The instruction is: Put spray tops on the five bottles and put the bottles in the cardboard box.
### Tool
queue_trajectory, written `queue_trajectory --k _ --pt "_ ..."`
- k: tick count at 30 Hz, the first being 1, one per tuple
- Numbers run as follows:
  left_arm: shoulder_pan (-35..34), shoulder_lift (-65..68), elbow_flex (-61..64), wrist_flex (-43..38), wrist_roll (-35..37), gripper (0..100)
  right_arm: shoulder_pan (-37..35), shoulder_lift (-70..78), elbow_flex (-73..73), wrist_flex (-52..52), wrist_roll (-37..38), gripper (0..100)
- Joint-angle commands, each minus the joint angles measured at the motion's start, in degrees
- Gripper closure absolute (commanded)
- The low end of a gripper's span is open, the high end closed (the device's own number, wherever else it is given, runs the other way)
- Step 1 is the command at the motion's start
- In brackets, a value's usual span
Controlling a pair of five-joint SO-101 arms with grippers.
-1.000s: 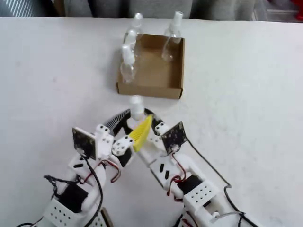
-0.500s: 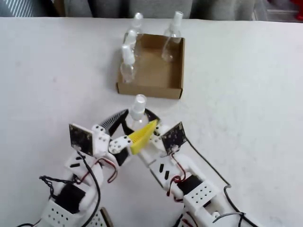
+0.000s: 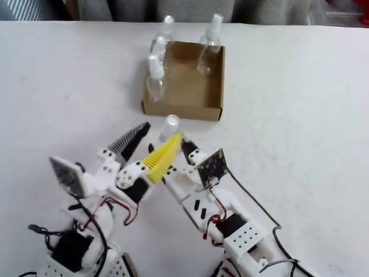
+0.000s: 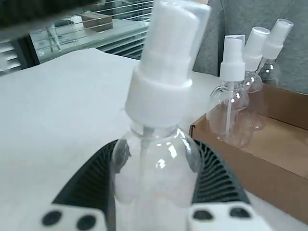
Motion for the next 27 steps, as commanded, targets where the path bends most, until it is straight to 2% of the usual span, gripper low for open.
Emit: queue_trajectory --k 1,2,4,7,10,15,22,27 --pt "-0.75 -0.75 -6.42 0.62 0.26 97 0.66 -0.04 -0.7 -1.54 -0.44 98.2" --pt "-0.92 -0.75 -7.03 0.7 0.26 99 0.66 -0.04 -0.7 -1.54 -0.44 98.2" --pt "-2.33 -0.75 -7.47 1.93 0.53 94 0.75 -0.04 -0.62 -1.54 -0.44 98.2" --pt "-5.05 -0.75 -7.38 5.19 0.53 94 0.84 -0.04 -0.62 -1.54 -0.35 98.2" --pt "-8.48 -0.75 -7.38 11.08 0.35 98 2.15 -0.04 -0.7 -1.54 -0.35 98.2" --pt "-12.09 -0.75 -7.03 19.6 0.26 98 5.93 -0.04 -2.02 -1.63 -0.35 98.2" --pt "-16.22 -0.75 -4.66 24.18 -0.09 98 8.04 -0.13 -2.11 -3.74 -0.35 98.2" --pt "-19.12 -0.75 1.49 24.18 -10.02 98 12.44 -0.13 -2.11 -8.92 -0.35 98.2"
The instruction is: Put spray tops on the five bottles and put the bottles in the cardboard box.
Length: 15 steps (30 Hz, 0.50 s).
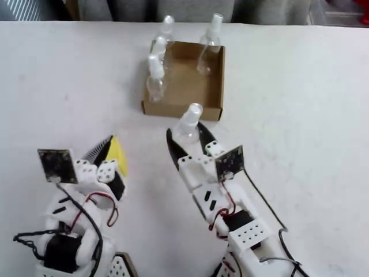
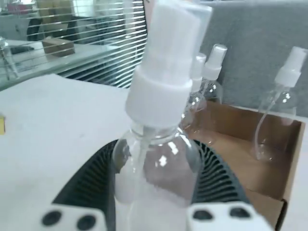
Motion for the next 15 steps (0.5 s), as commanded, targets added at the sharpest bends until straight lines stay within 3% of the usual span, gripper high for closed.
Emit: queue_trajectory --k 1,15 --pt "-2.33 -0.4 2.73 0.26 -6.68 98 3.21 -0.13 -1.14 -4.35 -0.35 98.2" --pt "-7.96 -0.13 17.67 -8.97 -12.48 98 8.04 0.48 -7.91 -10.77 -0.35 98.2"
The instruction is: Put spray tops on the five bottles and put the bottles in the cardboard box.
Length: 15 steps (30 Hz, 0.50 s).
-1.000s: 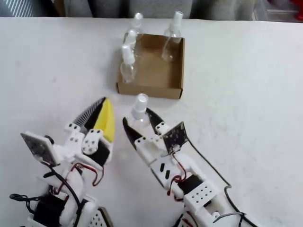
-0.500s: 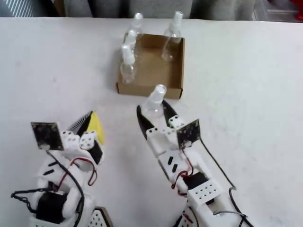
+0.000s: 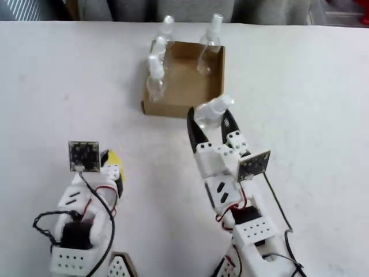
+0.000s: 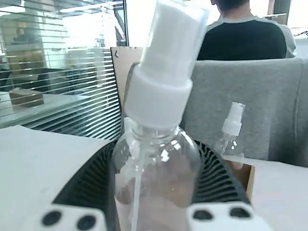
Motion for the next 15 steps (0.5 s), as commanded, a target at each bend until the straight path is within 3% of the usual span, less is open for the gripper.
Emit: queue_trajectory --k 1,7,15 --pt "-0.66 -0.57 0.09 -2.2 -3.52 98 0.48 0.13 -6.68 -1.36 -0.35 98.2" --pt "-0.4 -0.57 0.09 1.76 -9.93 98 0.4 0.22 -13.1 2.68 -0.35 98.2" --pt "1.89 -0.57 0.09 4.13 -10.46 98 0.31 1.01 -17.76 5.14 0.09 98.2"
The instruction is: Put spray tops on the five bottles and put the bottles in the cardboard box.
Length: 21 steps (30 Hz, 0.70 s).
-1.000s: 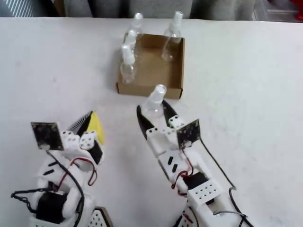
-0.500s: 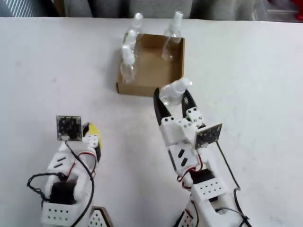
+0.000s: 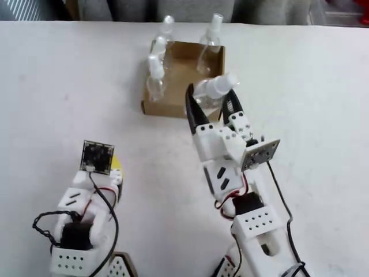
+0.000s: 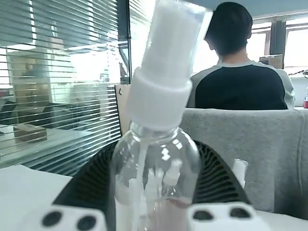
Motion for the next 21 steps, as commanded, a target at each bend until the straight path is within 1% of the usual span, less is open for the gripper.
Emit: queue_trajectory --k 1,8,12,17,21 --pt "1.89 -0.57 0.0 1.85 -0.53 97 0.57 1.89 -5.98 0.22 0.09 98.2" --pt "2.51 -0.57 0.0 2.73 -0.62 98 1.71 19.12 -17.58 -0.04 -0.09 98.2" --pt "2.24 -0.57 0.0 2.73 -0.62 98 4.26 30.64 -23.56 -0.84 -0.26 98.2" --pt "2.51 -0.57 0.0 2.73 -0.62 98 7.78 47.08 -30.51 -9.98 0.0 98.2" --pt "2.51 -0.57 0.0 2.73 -0.62 97 9.89 59.03 -37.19 -12.88 0.0 98.2"
